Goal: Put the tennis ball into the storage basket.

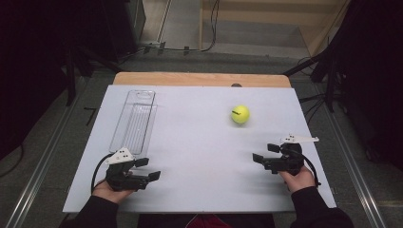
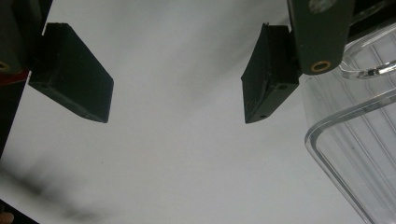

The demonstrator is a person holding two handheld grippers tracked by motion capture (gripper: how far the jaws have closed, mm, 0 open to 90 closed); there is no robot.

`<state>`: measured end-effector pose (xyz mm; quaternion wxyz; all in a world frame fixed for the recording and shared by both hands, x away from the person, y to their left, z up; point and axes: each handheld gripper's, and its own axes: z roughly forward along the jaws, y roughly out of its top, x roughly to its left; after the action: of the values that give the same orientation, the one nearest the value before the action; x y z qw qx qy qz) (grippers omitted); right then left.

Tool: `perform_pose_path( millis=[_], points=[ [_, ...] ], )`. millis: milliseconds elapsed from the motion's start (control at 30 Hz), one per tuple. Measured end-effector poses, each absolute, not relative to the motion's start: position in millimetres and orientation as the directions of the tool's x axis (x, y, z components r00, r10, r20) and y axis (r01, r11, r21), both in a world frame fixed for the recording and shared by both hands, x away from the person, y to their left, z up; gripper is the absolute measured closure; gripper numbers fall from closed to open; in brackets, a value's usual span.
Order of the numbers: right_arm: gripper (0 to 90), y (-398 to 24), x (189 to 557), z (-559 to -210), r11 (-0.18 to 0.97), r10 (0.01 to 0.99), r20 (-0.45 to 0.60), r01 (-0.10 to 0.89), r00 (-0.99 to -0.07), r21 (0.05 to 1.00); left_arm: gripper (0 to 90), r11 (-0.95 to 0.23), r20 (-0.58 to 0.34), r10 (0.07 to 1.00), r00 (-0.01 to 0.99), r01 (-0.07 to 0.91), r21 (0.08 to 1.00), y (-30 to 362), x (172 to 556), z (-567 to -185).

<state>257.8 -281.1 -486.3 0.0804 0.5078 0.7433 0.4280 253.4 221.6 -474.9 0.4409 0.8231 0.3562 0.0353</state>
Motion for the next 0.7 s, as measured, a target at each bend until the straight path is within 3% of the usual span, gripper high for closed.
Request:
perform_pose_path(
  millis=[700],
  points=[
    [9.6,-266,280,-471,0.158,0.84,0.26,0.672,-0.477,0.723,25.4,-0.361,-0.256,0.615,0.746,0.555,0.749,220,253,-475]
  ],
)
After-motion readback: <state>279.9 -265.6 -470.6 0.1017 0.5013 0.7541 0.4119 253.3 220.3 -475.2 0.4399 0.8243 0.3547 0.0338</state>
